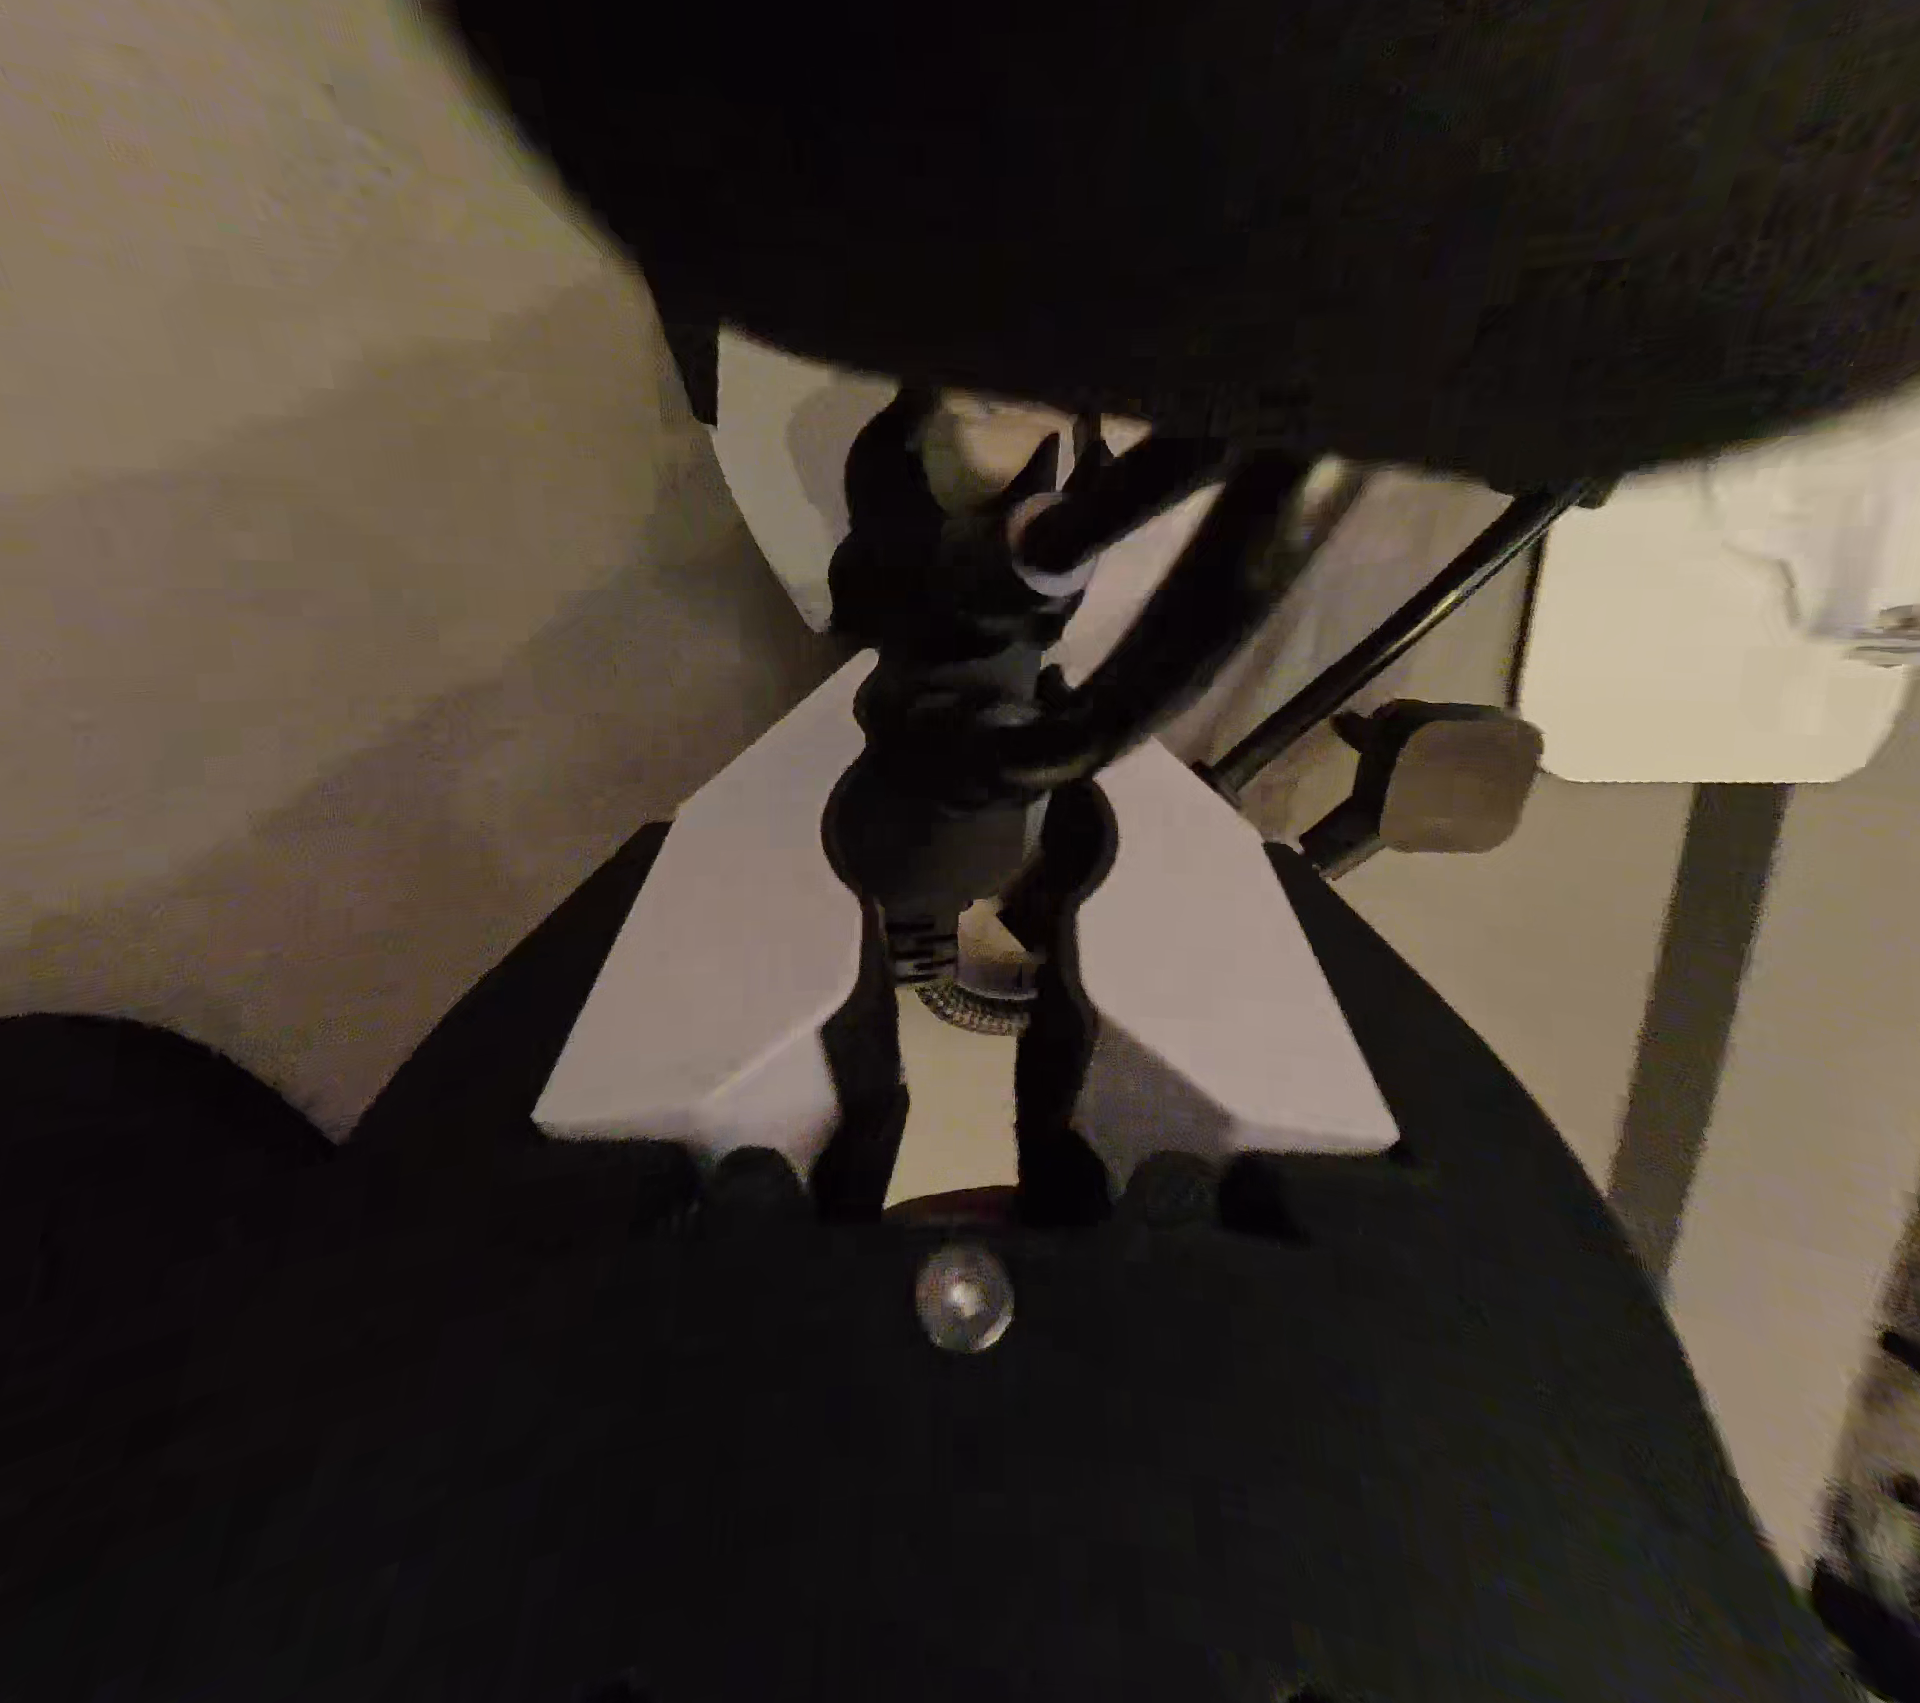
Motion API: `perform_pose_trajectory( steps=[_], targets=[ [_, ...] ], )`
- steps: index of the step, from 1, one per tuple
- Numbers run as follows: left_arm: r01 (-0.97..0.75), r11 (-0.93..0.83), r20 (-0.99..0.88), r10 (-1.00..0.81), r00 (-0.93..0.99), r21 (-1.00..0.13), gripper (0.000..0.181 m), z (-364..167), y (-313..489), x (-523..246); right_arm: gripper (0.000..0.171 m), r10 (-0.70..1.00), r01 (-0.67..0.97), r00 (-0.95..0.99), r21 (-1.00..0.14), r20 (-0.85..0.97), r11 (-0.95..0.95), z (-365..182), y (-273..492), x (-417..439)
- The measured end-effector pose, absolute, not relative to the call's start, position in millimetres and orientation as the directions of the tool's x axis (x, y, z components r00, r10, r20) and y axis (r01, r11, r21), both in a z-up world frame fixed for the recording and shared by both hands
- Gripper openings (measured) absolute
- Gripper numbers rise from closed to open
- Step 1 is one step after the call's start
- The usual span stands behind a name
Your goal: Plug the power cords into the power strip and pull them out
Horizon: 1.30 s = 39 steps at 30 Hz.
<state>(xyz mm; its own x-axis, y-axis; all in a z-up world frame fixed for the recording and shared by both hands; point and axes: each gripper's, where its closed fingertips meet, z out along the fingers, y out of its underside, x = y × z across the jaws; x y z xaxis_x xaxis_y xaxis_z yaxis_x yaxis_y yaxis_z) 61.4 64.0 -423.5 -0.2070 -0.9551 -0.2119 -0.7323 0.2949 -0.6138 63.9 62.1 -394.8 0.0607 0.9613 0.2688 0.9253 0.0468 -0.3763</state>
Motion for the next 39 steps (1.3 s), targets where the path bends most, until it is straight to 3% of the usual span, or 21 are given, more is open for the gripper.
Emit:
perform_pose_trajectory(
  steps=[2, 4, 7, 10, 12, 14, 16, 19, 21, 24, 27, 32, 34, 36, 39],
  targets=[
    [-0.728, 0.302, -0.220, -0.953, -0.210, -0.615, 0.046, -423, 63, 61, 0.022, 0.941, 0.937, 0.024, -0.337, 0.337, 0.097, -394, 62, 64],
    [-0.735, 0.297, -0.218, -0.954, -0.205, -0.609, 0.046, -424, 64, 61, 0.021, 0.959, 0.930, 0.038, -0.360, 0.280, 0.068, -394, 63, 65],
    [-0.744, 0.276, -0.207, -0.960, -0.188, -0.608, 0.052, -425, 66, 61, 0.022, 0.969, 0.817, 0.213, -0.522, -0.121, -0.245, -393, 67, 62],
    [-0.745, 0.260, -0.199, -0.965, -0.172, -0.614, 0.046, -424, 67, 61, 0.023, 0.927, 0.782, 0.207, -0.517, -0.313, -0.349, -393, 69, 62],
    [-0.745, 0.253, -0.194, -0.967, -0.168, -0.617, 0.046, -424, 68, 62, 0.023, 0.939, 0.790, 0.213, -0.519, -0.268, -0.327, -393, 70, 62],
    [-0.745, 0.261, -0.206, -0.964, -0.168, -0.614, 0.046, -424, 69, 62, 0.020, 0.984, 0.853, 0.173, -0.494, -0.037, -0.168, -393, 69, 63],
    [-0.734, 0.281, -0.208, -0.959, -0.192, -0.619, 0.046, -424, 67, 62, 0.021, 0.969, 0.931, 0.064, -0.364, 0.239, 0.029, -393, 66, 65],
    [-0.725, 0.302, -0.225, -0.953, -0.204, -0.619, 0.046, -423, 64, 62, 0.021, 0.934, 0.934, 0.060, -0.351, 0.352, 0.072, -390, 62, 64],
    [-0.725, 0.310, -0.231, -0.950, -0.211, -0.615, 0.046, -423, 64, 63, 0.021, 0.949, 0.922, 0.076, -0.384, 0.307, 0.050, -391, 61, 65],
    [-0.737, 0.284, -0.210, -0.958, -0.195, -0.613, 0.046, -425, 65, 63, 0.020, 0.973, 0.820, 0.210, -0.523, -0.100, -0.231, -391, 65, 66],
    [-0.737, 0.274, -0.207, -0.961, -0.184, -0.618, 0.046, -424, 66, 64, 0.022, 0.950, 0.806, 0.194, -0.511, -0.247, -0.297, -390, 65, 66],
    [-0.733, 0.263, -0.215, -0.963, -0.162, -0.628, 0.045, -424, 72, 65, 0.018, 0.991, 0.843, 0.103, -0.535, 0.080, -0.044, -372, 60, 56],
    [-0.739, 0.251, -0.231, -0.964, -0.132, -0.626, 0.045, -424, 83, 63, 0.018, 0.963, 0.874, 0.091, -0.483, 0.255, 0.046, -366, 57, 54],
    [-0.738, 0.271, -0.242, -0.959, -0.150, -0.618, 0.045, -424, 80, 64, 0.019, 0.963, 0.897, 0.082, -0.440, 0.257, 0.041, -384, 54, 62],
    [-0.725, 0.258, -0.225, -0.964, -0.144, -0.638, 0.045, -423, 79, 62, 0.019, 0.969, 0.856, 0.148, -0.516, 0.198, -0.026, -365, 55, 67]
  ],
)
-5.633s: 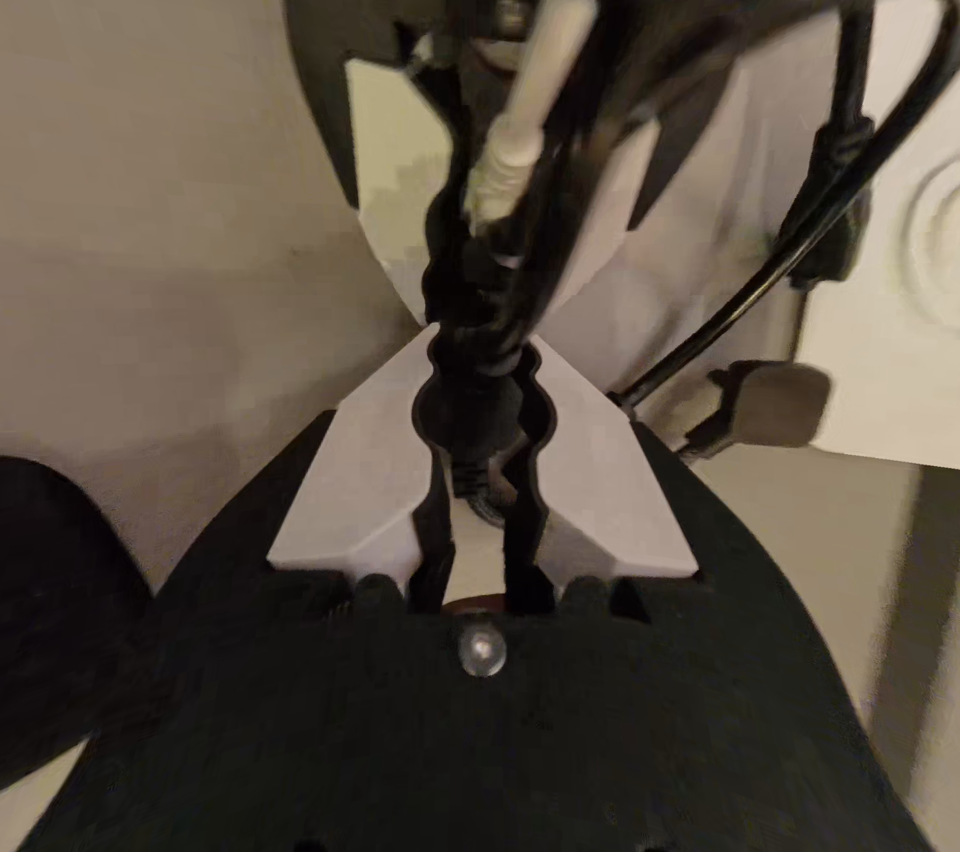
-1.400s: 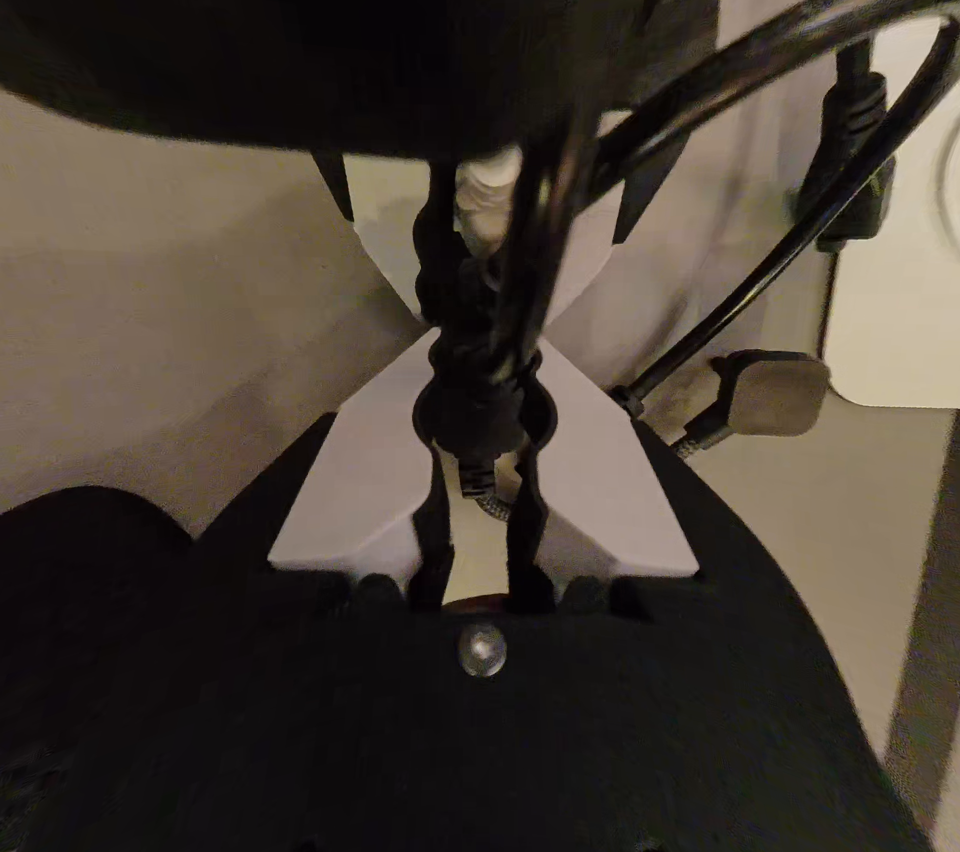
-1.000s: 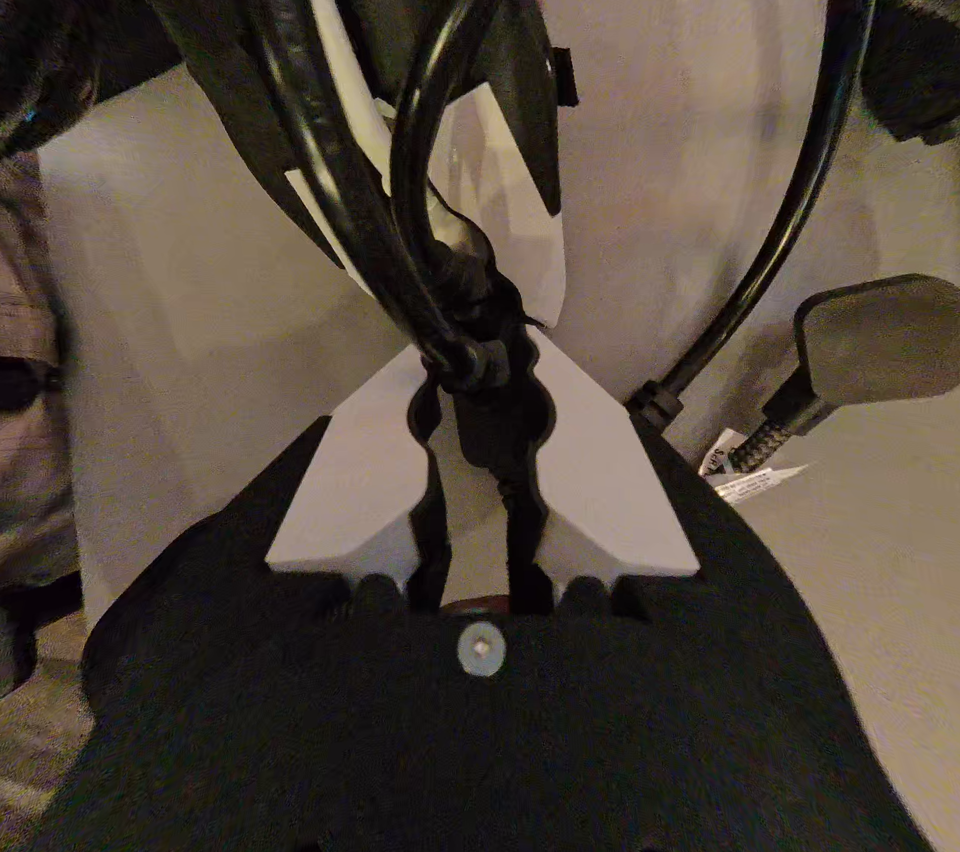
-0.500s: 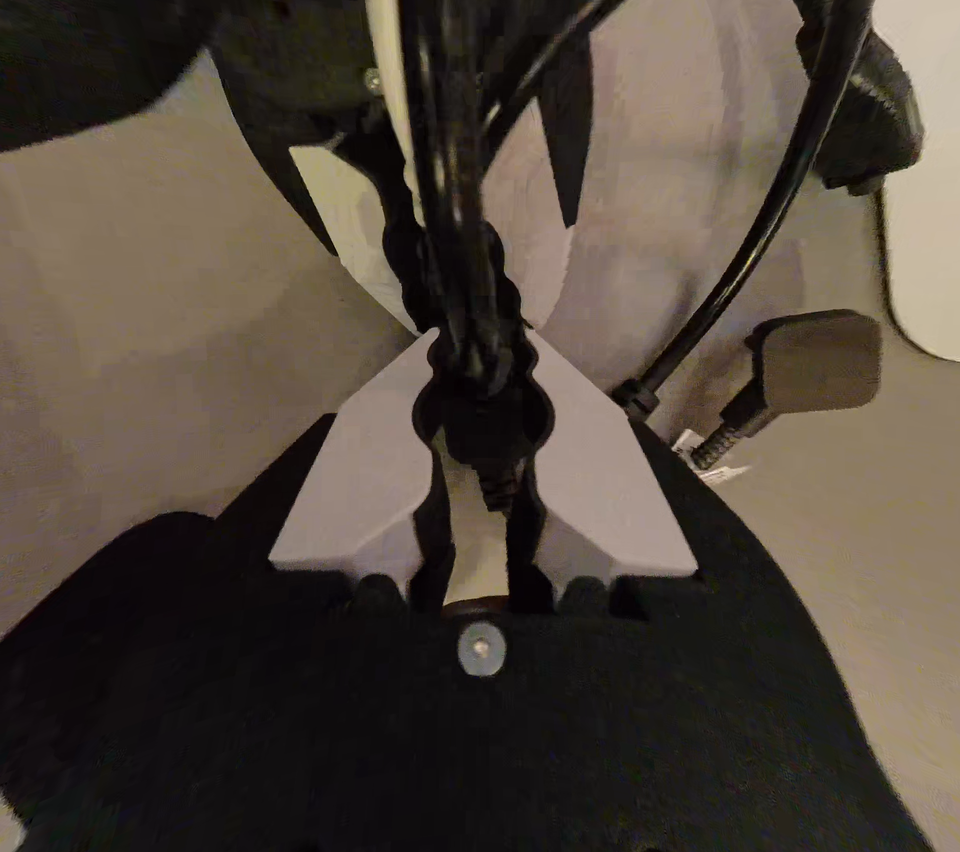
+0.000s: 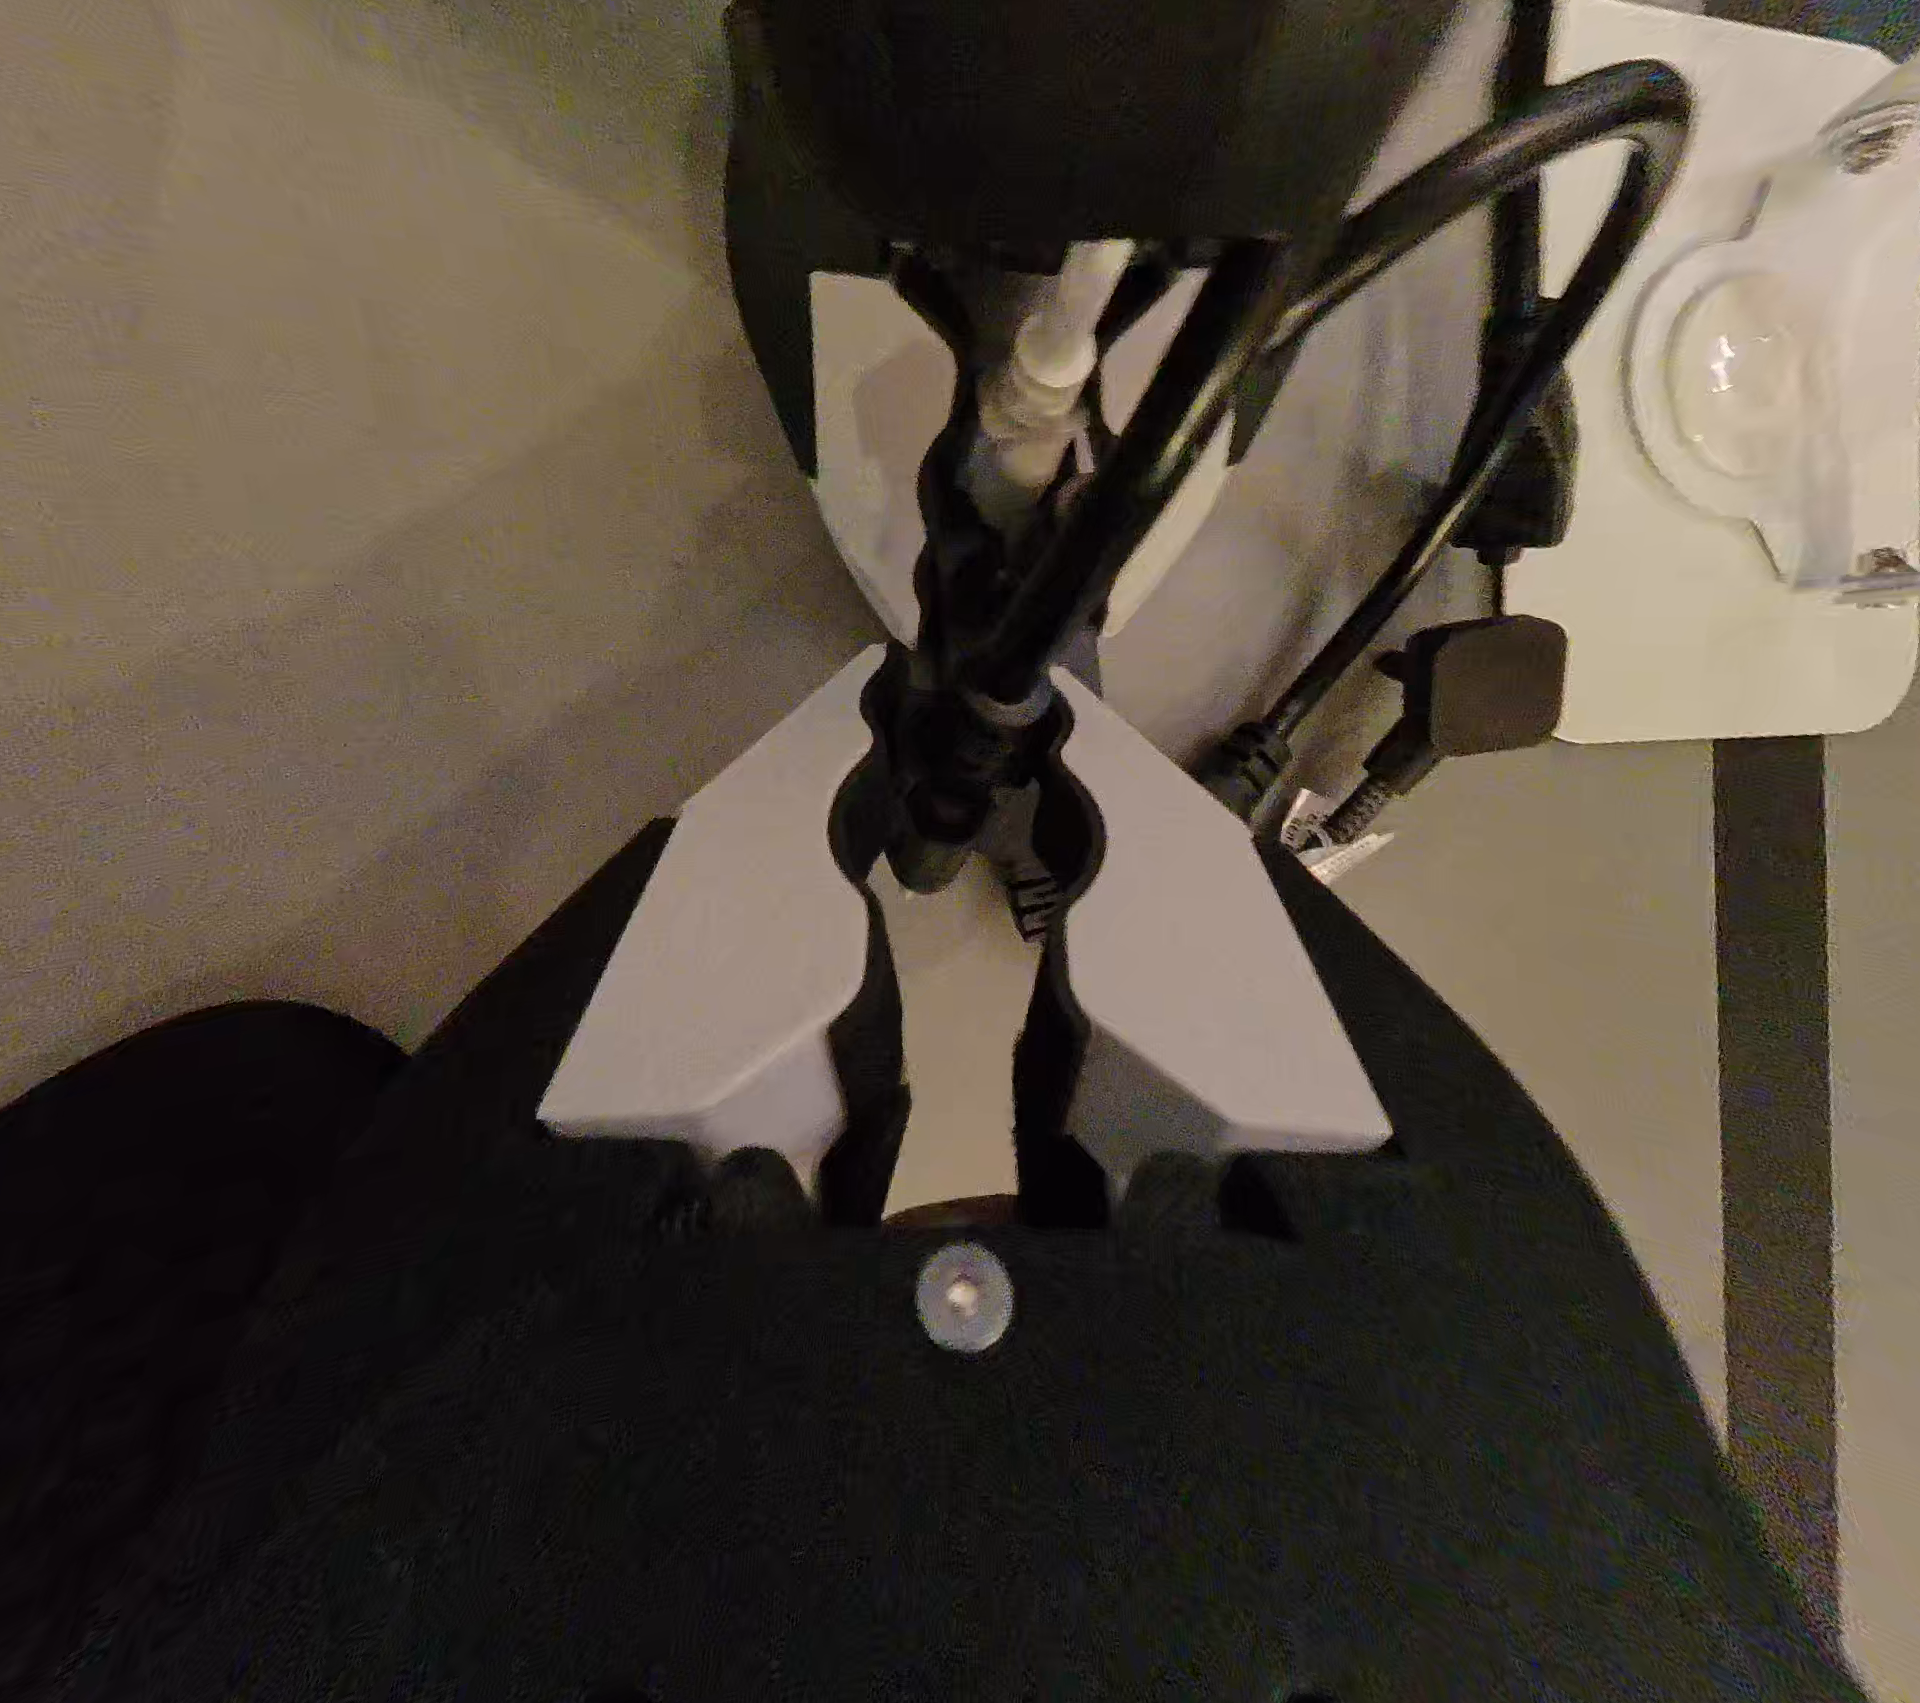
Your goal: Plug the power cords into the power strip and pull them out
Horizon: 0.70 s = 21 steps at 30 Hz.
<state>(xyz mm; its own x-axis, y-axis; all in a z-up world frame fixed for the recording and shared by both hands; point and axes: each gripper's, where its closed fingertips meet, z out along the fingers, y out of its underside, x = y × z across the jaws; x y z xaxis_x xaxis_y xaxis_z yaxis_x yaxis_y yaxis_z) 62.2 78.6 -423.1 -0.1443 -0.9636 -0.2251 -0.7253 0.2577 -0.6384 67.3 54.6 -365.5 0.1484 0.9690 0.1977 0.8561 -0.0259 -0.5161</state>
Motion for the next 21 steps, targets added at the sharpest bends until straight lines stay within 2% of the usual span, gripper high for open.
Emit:
perform_pose_trajectory(
  steps=[8, 15, 21],
  targets=[
    [-0.719, 0.281, -0.211, -0.959, -0.189, -0.635, 0.046, -423, 72, 61, 0.019, 0.914, 0.795, 0.303, -0.600, 0.270, -0.086, -313, 90, 96],
    [-0.716, 0.301, -0.207, -0.954, -0.219, -0.630, 0.045, -422, 64, 58, 0.019, 0.877, 0.700, 0.411, -0.702, 0.250, -0.128, -268, 110, 105],
    [-0.705, 0.318, -0.199, -0.948, -0.248, -0.635, 0.045, -422, 56, 57, 0.019, 0.830, 0.663, 0.472, -0.740, 0.297, -0.112, -228, 119, 120]
  ],
)
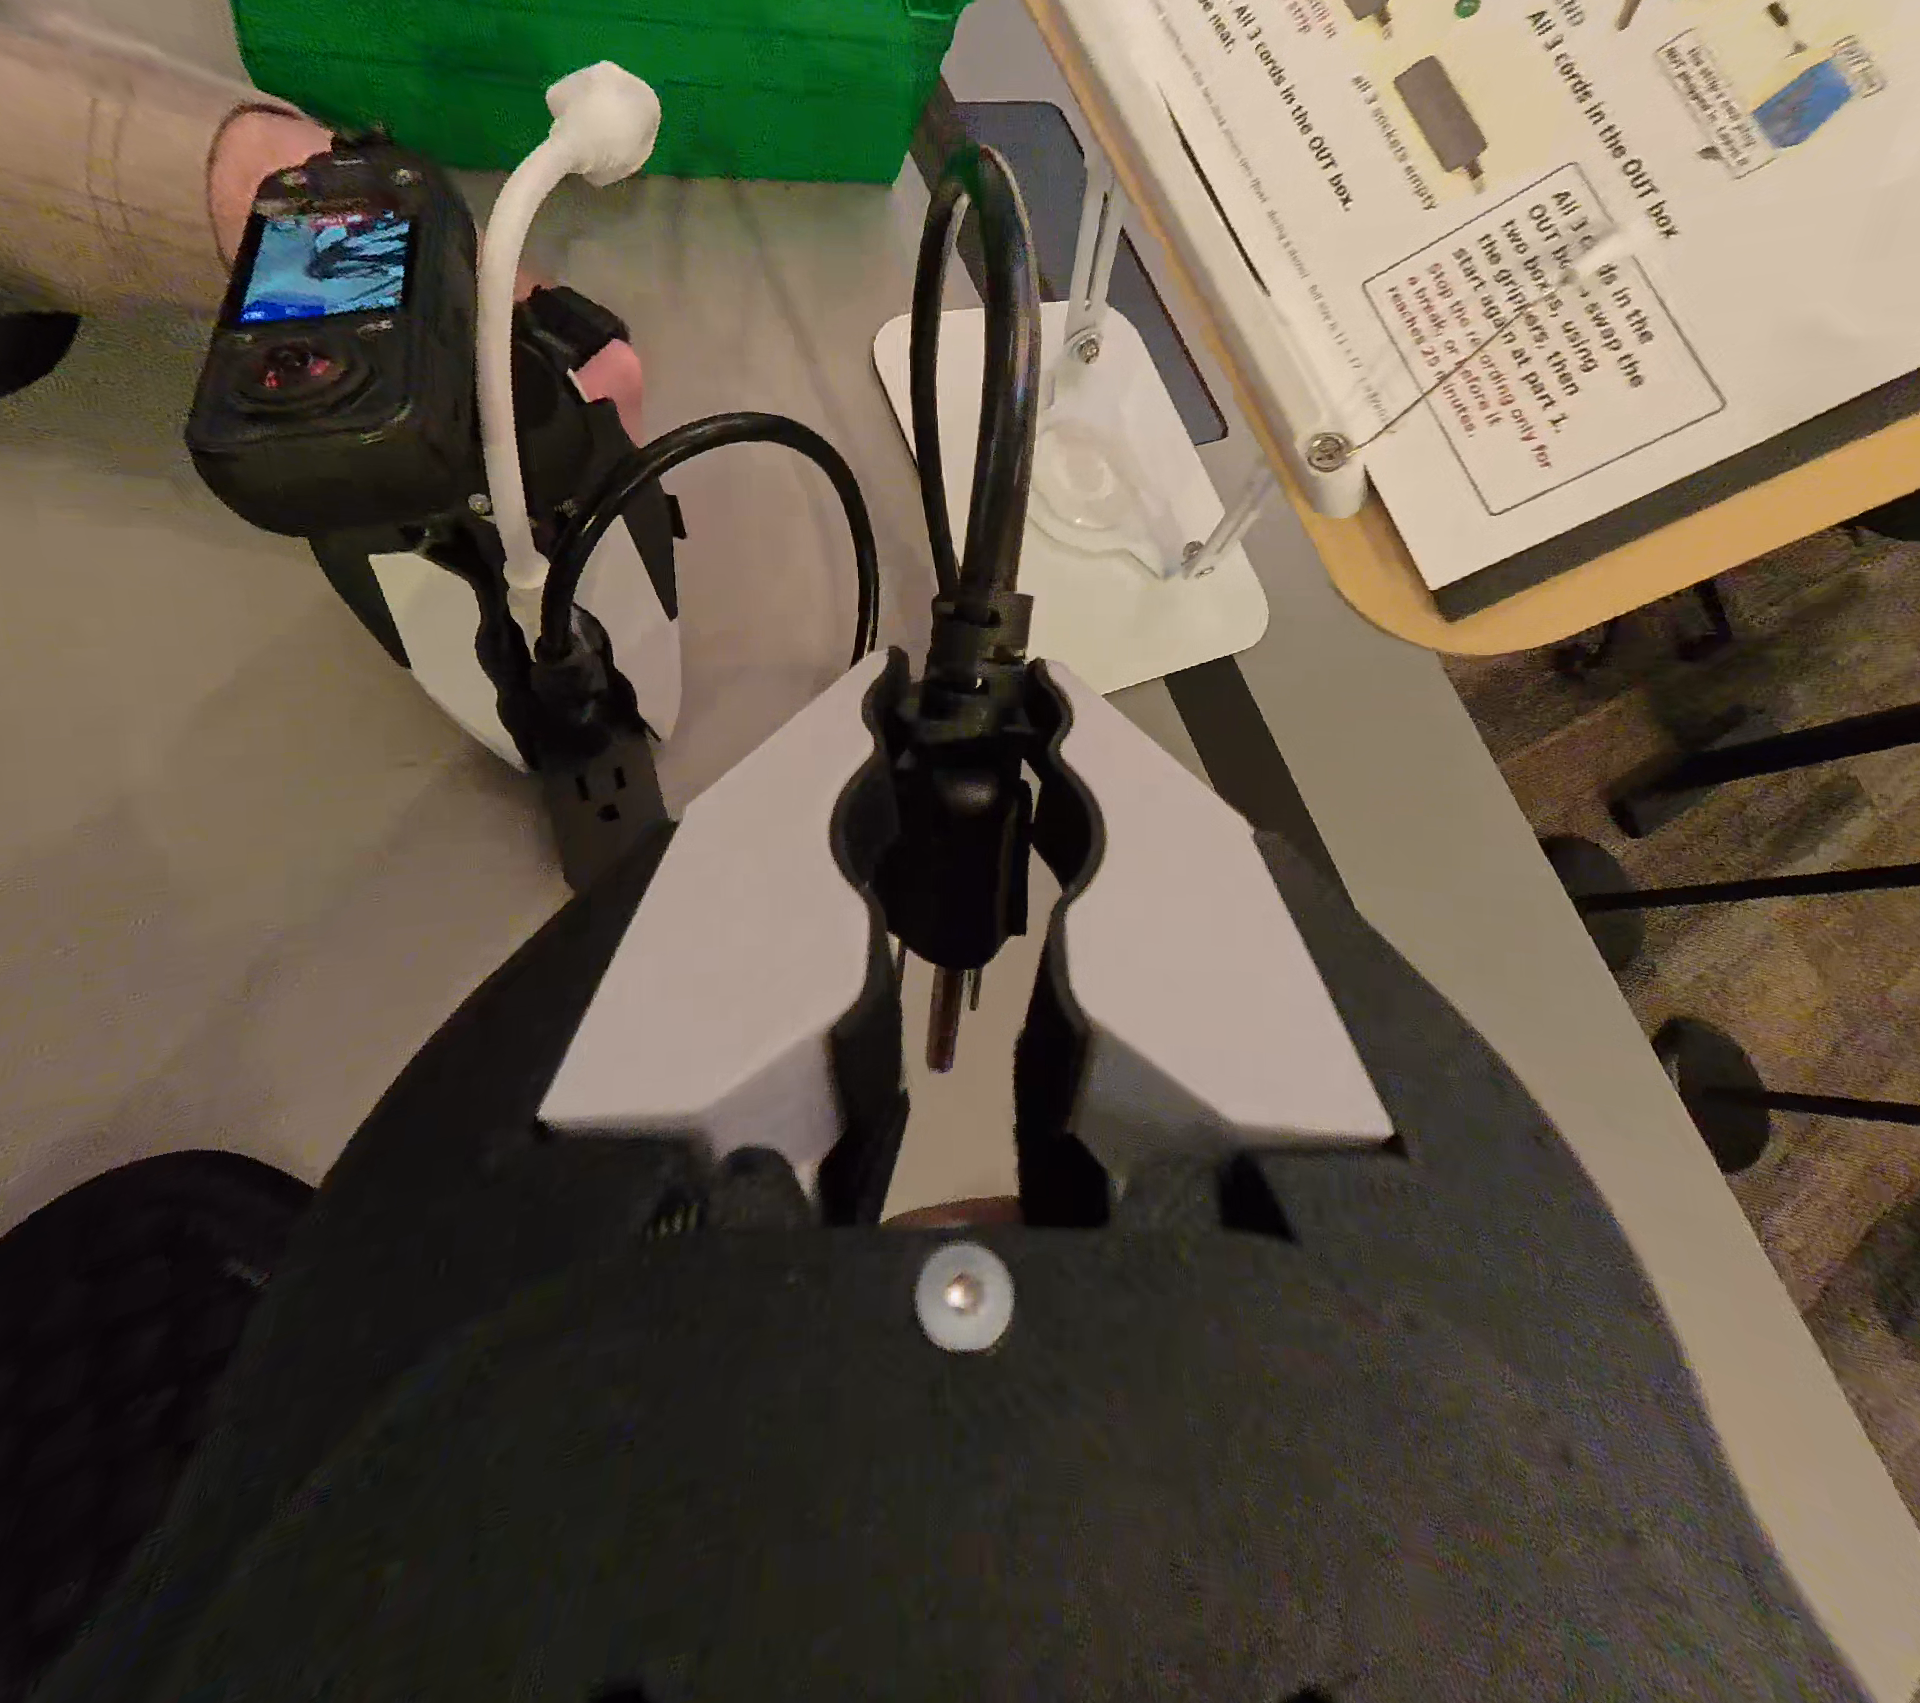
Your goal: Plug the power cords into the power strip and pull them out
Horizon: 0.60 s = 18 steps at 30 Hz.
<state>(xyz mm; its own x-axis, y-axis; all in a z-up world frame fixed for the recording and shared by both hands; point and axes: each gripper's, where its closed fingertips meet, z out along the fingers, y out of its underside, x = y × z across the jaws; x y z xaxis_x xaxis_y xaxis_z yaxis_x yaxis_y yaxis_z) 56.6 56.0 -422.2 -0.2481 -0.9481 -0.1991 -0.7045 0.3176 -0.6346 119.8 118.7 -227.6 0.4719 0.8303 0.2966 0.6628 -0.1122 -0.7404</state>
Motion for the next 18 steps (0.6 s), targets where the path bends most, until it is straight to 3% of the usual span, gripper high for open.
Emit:
perform_pose_trajectory(
  steps=[7, 18],
  targets=[
    [-0.698, 0.316, -0.196, -0.949, -0.249, -0.643, 0.045, -422, 55, 57, 0.019, 0.774, 0.580, 0.585, -0.792, 0.242, -0.191, -203, 120, 162],
    [-0.692, 0.308, -0.192, -0.951, -0.242, -0.653, 0.046, -421, 55, 58, 0.018, 0.686, 0.489, 0.710, -0.813, 0.160, -0.316, -250, 99, 224]
  ],
)
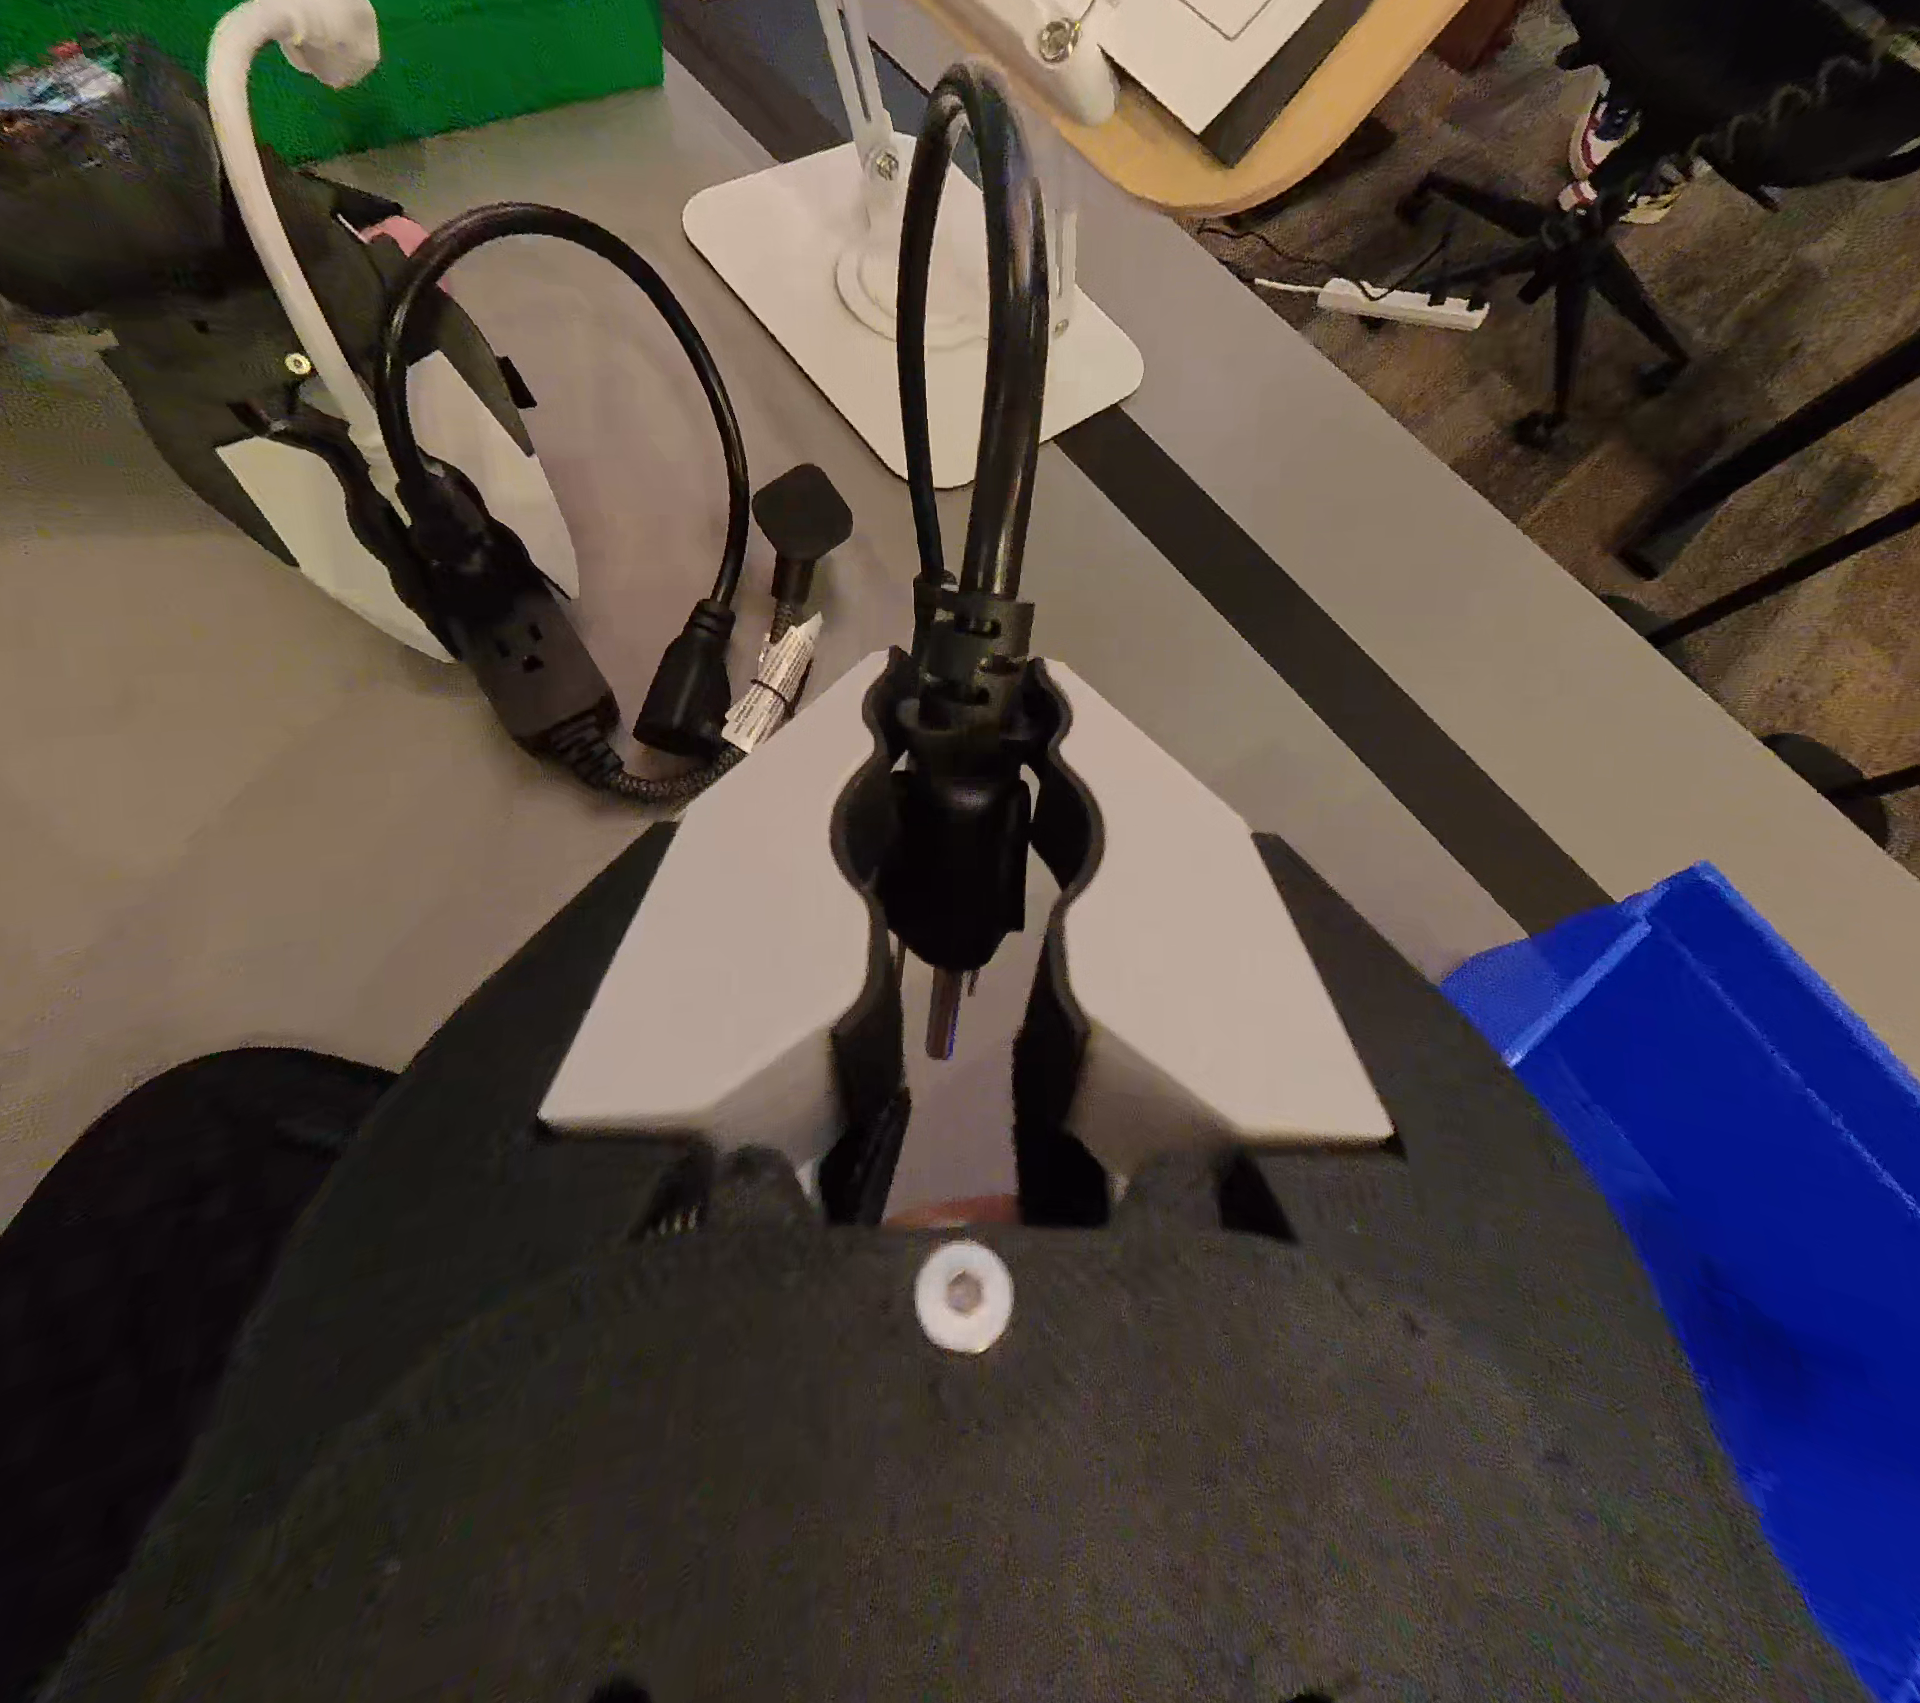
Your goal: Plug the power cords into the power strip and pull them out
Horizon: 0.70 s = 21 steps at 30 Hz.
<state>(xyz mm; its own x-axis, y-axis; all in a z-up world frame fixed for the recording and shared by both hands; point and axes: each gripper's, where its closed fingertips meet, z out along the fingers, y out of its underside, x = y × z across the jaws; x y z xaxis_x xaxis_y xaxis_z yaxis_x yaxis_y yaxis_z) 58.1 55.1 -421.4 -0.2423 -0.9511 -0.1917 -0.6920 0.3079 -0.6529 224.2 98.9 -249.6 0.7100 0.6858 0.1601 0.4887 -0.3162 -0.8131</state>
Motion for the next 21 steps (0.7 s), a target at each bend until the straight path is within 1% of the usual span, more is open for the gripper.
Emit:
perform_pose_trajectory(
  steps=[2, 5, 9, 12, 16, 21],
  targets=[
    [-0.691, 0.306, -0.190, -0.952, -0.241, -0.655, 0.046, -421, 55, 58, 0.018, 0.677, 0.485, 0.718, -0.815, 0.164, -0.317, -250, 96, 229],
    [-0.689, 0.305, -0.191, -0.952, -0.238, -0.658, 0.046, -421, 55, 59, 0.018, 0.653, 0.476, 0.735, -0.825, 0.183, -0.305, -236, 98, 240],
    [-0.687, 0.304, -0.190, -0.952, -0.239, -0.660, 0.046, -421, 55, 59, 0.018, 0.621, 0.454, 0.760, -0.841, 0.194, -0.293, -207, 105, 260],
    [-0.684, 0.304, -0.189, -0.952, -0.240, -0.663, 0.046, -421, 55, 60, 0.018, 0.592, 0.468, 0.772, -0.838, 0.231, -0.282, -183, 115, 276],
    [-0.682, 0.302, -0.187, -0.953, -0.240, -0.666, 0.046, -421, 55, 60, 0.018, 0.534, 0.478, 0.793, -0.844, 0.295, -0.244, -139, 125, 298],
    [-0.683, 0.297, -0.182, -0.954, -0.237, -0.668, 0.046, -421, 54, 60, 0.018, 0.418, 0.471, 0.834, -0.859, 0.360, -0.199, -69, 124, 340]
  ],
)
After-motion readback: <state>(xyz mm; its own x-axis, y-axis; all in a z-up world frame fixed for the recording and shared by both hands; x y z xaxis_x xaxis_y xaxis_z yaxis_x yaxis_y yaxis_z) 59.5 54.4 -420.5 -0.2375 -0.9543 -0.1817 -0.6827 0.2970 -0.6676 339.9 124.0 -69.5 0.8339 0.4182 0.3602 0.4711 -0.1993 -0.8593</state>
